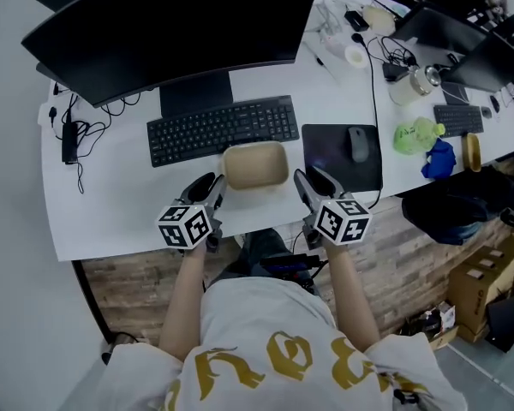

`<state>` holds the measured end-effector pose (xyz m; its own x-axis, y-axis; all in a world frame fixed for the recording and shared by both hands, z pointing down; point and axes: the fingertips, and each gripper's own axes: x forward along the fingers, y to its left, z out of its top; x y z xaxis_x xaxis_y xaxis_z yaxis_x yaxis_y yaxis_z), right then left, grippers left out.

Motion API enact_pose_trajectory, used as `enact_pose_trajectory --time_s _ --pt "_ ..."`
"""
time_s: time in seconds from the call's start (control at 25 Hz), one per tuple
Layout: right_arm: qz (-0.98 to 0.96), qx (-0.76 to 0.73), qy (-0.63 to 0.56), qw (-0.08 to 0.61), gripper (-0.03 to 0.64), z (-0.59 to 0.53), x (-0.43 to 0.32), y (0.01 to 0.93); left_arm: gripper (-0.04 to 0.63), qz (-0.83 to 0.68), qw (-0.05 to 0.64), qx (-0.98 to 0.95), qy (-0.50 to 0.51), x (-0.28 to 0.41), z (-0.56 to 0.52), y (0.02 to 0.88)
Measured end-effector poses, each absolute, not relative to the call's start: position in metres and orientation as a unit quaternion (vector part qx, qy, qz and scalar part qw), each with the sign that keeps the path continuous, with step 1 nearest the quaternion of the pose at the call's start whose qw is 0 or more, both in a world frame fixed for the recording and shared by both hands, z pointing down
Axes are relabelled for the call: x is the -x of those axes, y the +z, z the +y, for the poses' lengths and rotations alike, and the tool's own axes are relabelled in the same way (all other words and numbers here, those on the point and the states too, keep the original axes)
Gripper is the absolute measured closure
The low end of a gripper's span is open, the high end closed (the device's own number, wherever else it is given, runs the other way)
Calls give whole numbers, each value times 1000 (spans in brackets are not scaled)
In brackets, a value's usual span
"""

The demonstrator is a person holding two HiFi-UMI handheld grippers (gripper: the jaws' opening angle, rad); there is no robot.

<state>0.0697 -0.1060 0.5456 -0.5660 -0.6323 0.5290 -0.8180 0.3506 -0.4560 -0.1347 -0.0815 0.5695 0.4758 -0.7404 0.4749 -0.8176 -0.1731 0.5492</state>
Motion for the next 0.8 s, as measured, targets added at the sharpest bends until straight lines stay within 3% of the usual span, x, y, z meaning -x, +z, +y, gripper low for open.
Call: enact_pose_trajectory --time_s 0.28,0.8 --pt "-809 -402 414 115 444 -103 -59 568 468 -497 453 -740 -13 134 -86 582" --pt "-790 -363 486 91 438 -111 -49 600 451 -483 498 -716 -76 135 -96 595"
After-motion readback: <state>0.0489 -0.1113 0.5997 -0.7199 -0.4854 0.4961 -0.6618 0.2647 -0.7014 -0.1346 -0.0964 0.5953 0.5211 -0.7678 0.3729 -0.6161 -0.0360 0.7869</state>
